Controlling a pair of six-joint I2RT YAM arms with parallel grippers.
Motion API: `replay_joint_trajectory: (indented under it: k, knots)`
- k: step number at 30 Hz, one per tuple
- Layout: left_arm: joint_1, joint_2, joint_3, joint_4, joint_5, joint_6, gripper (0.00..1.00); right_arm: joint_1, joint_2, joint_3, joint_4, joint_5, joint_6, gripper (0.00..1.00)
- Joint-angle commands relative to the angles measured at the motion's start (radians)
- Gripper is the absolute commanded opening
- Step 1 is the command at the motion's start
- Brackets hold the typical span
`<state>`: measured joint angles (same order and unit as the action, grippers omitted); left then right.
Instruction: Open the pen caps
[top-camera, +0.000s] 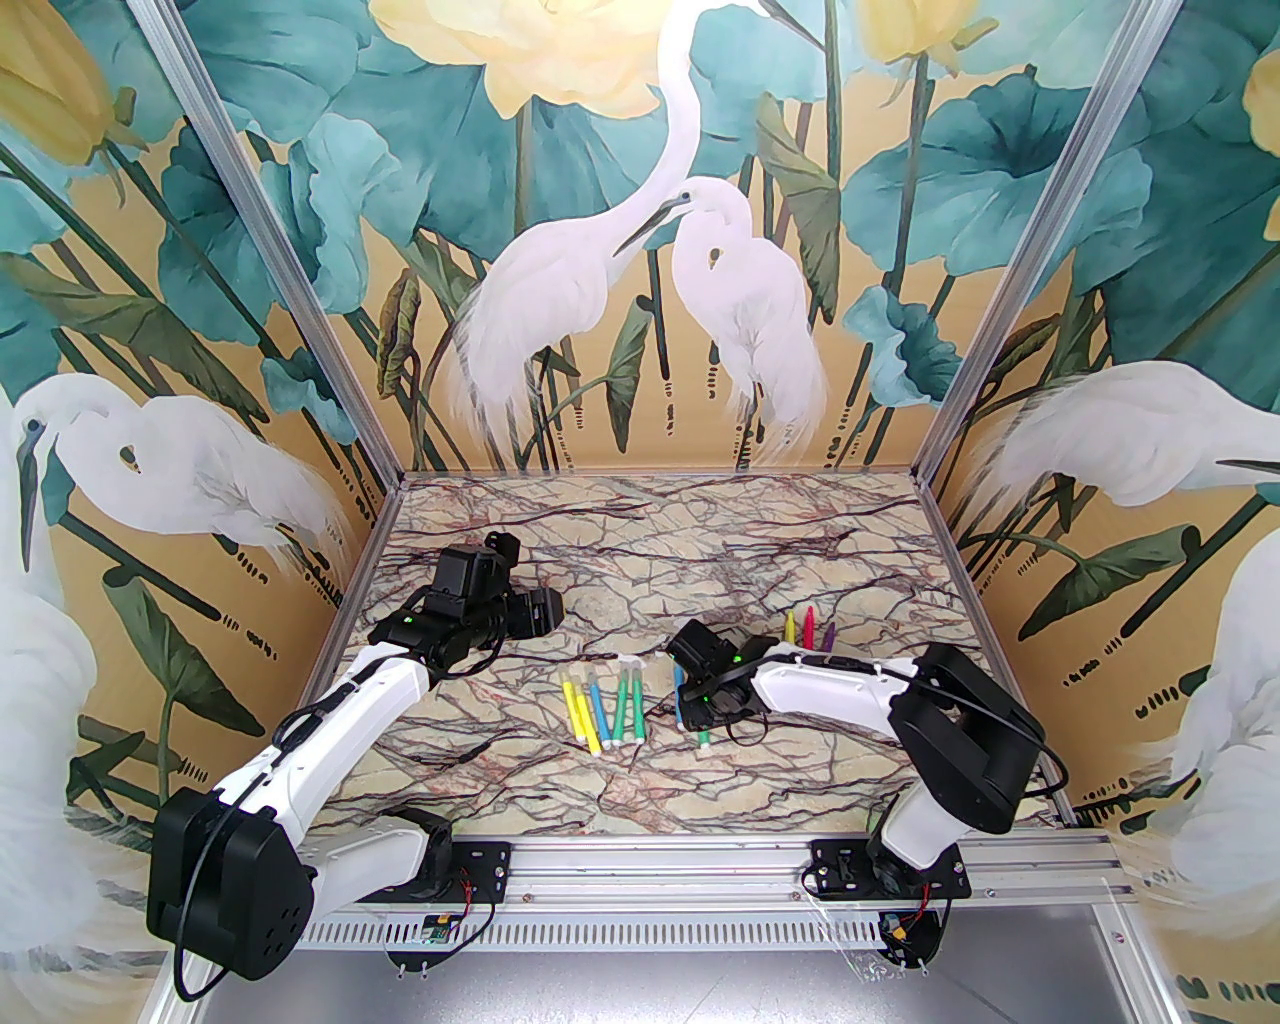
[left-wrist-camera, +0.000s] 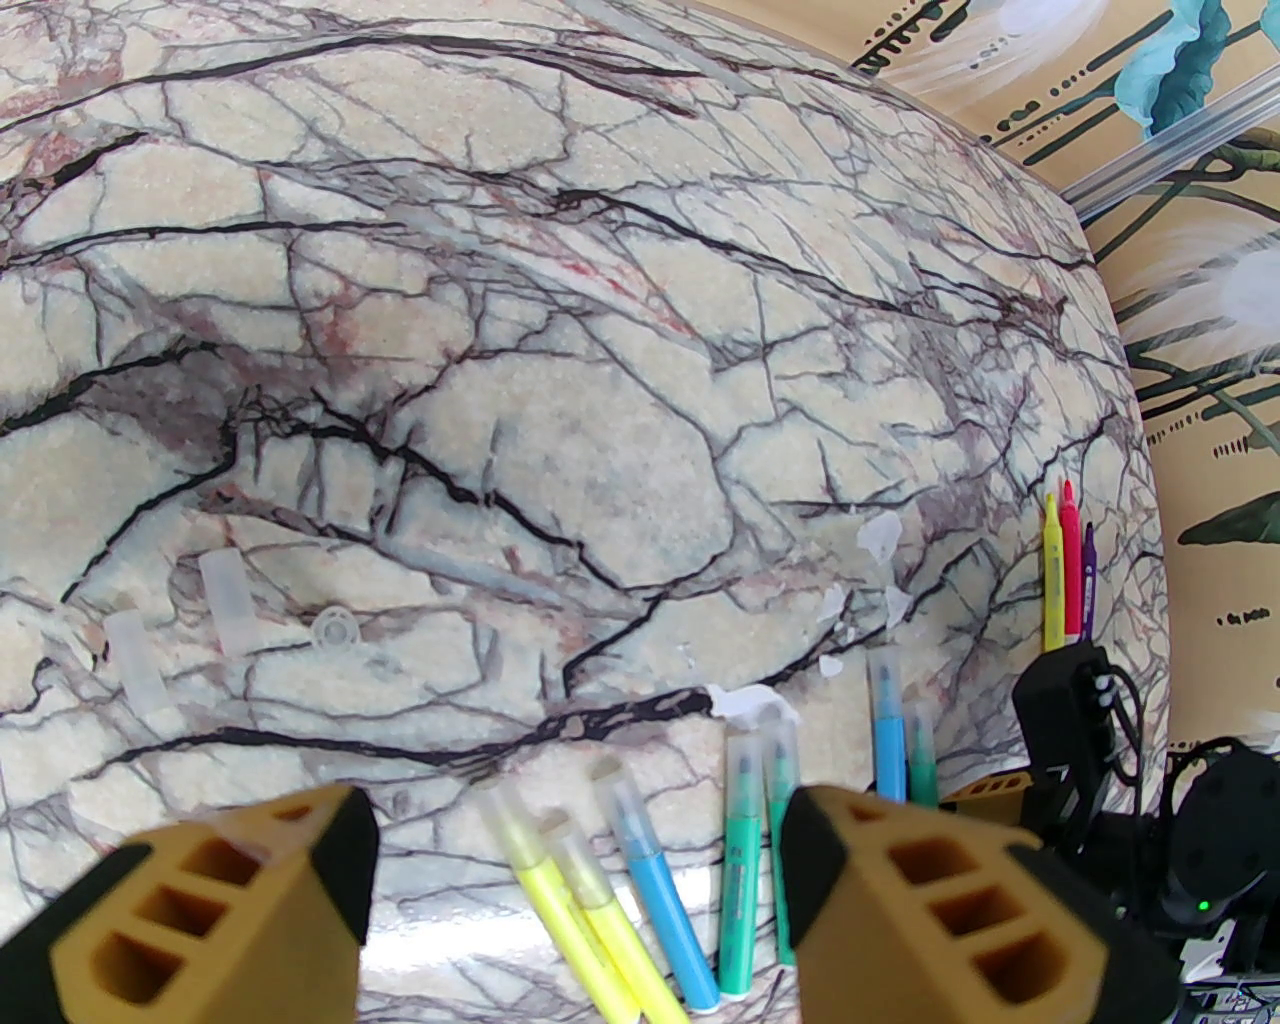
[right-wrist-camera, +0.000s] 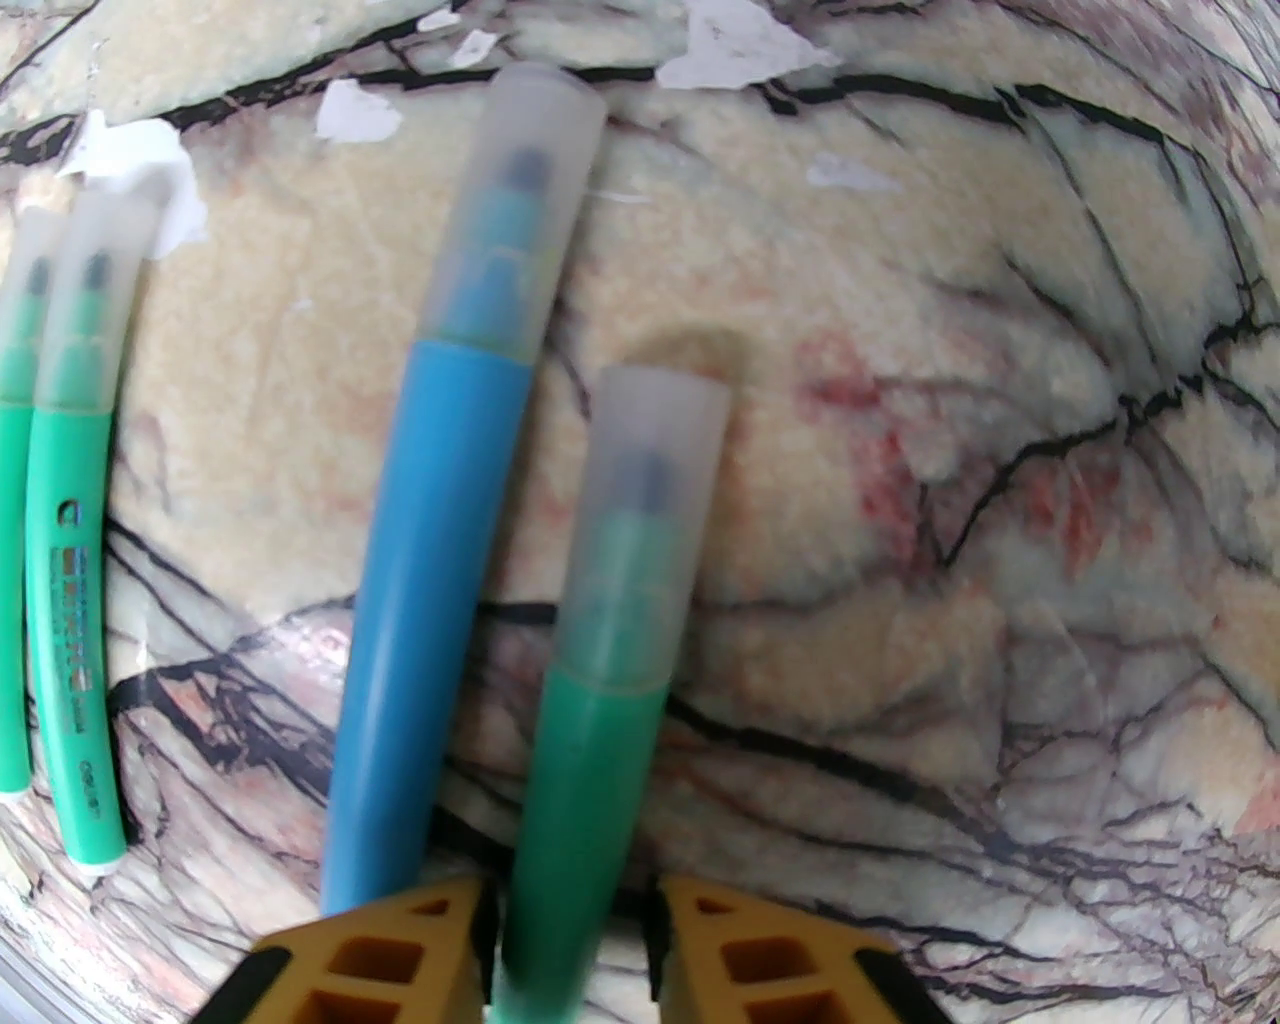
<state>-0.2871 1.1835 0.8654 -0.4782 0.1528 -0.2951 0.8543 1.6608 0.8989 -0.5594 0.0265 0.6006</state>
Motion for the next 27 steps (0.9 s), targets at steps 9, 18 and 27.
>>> replay_joint_trajectory:
  k: [9, 18, 27]
  knots:
    - [0.006, -0.031, 0.001, -0.005, 0.011, -0.006, 0.71, 0.038, 0.117, 0.077, -0.094, 0.127, 0.001, 0.29]
    - [0.007, -0.028, -0.009, 0.007, 0.006, -0.016, 0.72, 0.044, 0.151, 0.091, -0.109, 0.165, 0.001, 0.21]
    - [0.006, -0.018, -0.008, 0.016, 0.028, -0.022, 0.72, 0.043, 0.139, 0.091, -0.112, 0.191, -0.006, 0.17]
